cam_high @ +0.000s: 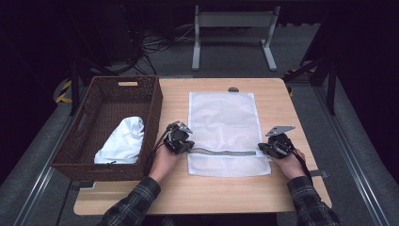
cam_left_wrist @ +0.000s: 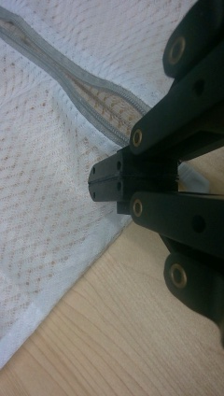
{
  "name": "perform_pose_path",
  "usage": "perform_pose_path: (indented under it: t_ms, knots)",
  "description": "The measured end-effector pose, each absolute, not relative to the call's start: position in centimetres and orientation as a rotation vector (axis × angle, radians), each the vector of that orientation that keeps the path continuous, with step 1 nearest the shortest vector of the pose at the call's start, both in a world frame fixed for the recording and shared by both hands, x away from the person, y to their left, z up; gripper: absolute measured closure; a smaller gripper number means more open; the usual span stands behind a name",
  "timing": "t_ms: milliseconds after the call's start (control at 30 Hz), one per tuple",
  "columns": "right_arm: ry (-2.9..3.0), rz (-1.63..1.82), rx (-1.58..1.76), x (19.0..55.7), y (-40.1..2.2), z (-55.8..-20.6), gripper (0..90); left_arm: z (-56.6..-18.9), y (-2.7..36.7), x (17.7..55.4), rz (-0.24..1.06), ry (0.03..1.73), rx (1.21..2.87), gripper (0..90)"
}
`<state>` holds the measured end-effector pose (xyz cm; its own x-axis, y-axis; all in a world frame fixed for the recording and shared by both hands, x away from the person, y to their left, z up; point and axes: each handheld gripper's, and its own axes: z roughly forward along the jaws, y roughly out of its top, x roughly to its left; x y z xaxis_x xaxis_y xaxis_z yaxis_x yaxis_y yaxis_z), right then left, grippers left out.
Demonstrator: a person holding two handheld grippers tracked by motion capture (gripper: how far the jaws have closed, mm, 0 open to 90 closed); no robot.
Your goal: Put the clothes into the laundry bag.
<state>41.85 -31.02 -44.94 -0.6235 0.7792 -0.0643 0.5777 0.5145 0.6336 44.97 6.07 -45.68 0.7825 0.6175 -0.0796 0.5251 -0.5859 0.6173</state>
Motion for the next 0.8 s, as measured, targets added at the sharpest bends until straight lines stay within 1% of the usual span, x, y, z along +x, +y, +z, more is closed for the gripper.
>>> perform_pose_path:
  t_ms: [267, 800]
  knots:
    - [2.410, 0.801, 1.182, 41.6, -32.0, -44.8, 90.0, -45.6, 5.2, 44.7, 0.117, 0.817, 2.346, 90.0]
    - [2.356, 0.750, 1.292, 40.8, -35.2, -44.5, 90.0, -45.4, 1.4, 44.8, 0.088, 0.749, 2.372, 90.0]
